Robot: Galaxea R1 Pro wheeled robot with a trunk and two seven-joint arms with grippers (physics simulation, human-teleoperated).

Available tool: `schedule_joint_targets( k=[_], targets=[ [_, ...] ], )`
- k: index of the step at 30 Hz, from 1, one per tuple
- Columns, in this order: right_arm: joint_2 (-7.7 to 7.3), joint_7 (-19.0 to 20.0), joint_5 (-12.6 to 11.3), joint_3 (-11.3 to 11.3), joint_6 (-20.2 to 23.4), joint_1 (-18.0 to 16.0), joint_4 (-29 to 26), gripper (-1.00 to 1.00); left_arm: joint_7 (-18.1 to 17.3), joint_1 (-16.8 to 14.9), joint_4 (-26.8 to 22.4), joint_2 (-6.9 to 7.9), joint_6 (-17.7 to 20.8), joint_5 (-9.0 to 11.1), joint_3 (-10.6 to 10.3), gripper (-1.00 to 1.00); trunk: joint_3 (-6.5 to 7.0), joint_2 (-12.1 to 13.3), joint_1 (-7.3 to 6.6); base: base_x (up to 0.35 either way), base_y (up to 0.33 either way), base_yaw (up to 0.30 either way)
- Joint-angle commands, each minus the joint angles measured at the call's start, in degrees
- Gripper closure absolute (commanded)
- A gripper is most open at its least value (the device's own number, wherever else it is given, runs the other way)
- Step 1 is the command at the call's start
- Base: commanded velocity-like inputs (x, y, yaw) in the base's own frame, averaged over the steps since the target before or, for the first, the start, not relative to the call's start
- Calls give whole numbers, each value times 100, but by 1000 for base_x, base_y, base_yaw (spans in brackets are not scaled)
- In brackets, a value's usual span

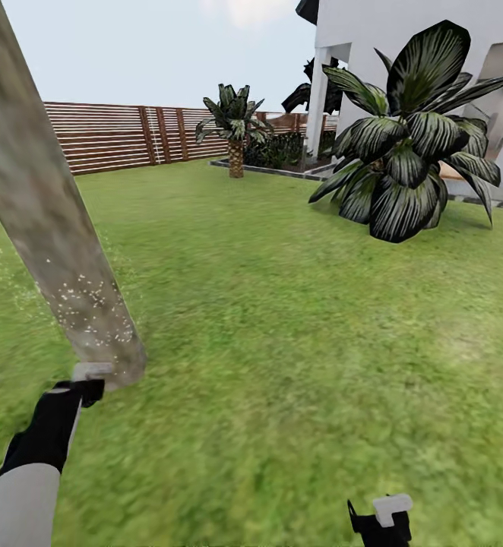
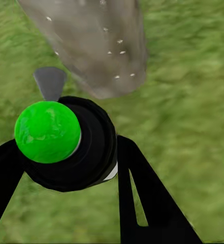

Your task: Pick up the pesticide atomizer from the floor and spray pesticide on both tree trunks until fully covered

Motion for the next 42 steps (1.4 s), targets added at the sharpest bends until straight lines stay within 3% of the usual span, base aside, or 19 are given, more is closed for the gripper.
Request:
schedule_joint_targets(
  k=[1,4,6,7,10,11,13,17,18,20,25,27,29,33,34,39,42],
  targets=[
    [9,10,5,0,3,0,-17,-100,-78,183,88,6,-356,-9,-22,100,1,0,-1,-6,0,0],
    [6,42,25,9,62,0,-512,-100,-987,429,492,142,-1195,-104,-78,100,1,0,-1,-1,0,0],
    [47,63,218,118,259,0,-1121,-100,-2091,462,804,413,-1638,-237,-184,100,1,0,-1,0,0,0],
    [78,66,415,294,374,-3,-1274,-100,-2532,465,950,499,-1842,-361,-322,100,1,0,-1,0,0,0],
    [187,134,862,958,619,-187,-1414,-100,-3198,440,1185,595,-2279,-733,-708,100,1,0,-1,0,0,0],
    [244,348,923,1167,690,-296,-1431,-100,-3311,422,1217,596,-2332,-797,-820,100,1,0,-1,0,0,0],
    [299,1266,978,1450,950,-505,-1498,-100,-3516,399,1243,578,-2367,-847,-1222,100,1,0,-1,0,0,0],
    [329,2903,995,1614,1260,-635,-2037,-100,-3835,384,1253,543,-2328,-856,-2431,100,1,0,-1,0,0,0],
    [330,3291,993,1668,1278,-643,-2202,-100,-3944,387,1255,541,-2319,-856,-2640,100,1,0,-1,0,0,0],
    [337,3811,977,1728,1294,-649,-2433,-100,-4054,389,1250,536,-2223,-862,-2852,100,1,0,-1,0,0,0],
    [475,3923,980,1750,1296,-650,-2456,-100,-4082,387,1248,526,-2101,-868,-2901,100,1,0,-1,0,0,0],
    [572,3932,985,1755,1294,-649,-2452,-100,-4080,392,1243,523,-2099,-875,-3022,100,1,0,-1,0,0,0],
    [705,4036,995,1774,1290,-649,-2459,-100,-4079,396,1240,522,-2096,-876,-3354,100,1,0,-1,0,0,0],
    [799,4453,1034,2343,1296,-650,-2559,-100,-4085,399,1247,520,-2091,-852,-4006,100,1,0,-1,0,0,0],
    [803,4479,1034,2402,1296,-650,-2586,100,-4085,398,1248,507,-2095,-849,-4090,100,1,0,-1,0,0,0],
    [818,4499,1042,2457,1290,-650,-2603,100,-4406,401,1247,346,-2089,-885,-4153,100,1,0,-1,0,0,0],
    [911,4499,1042,2460,1288,-650,-2610,100,-4440,402,1247,93,-2084,-1314,-4144,100,1,0,-1,0,0,0]
  ],
)
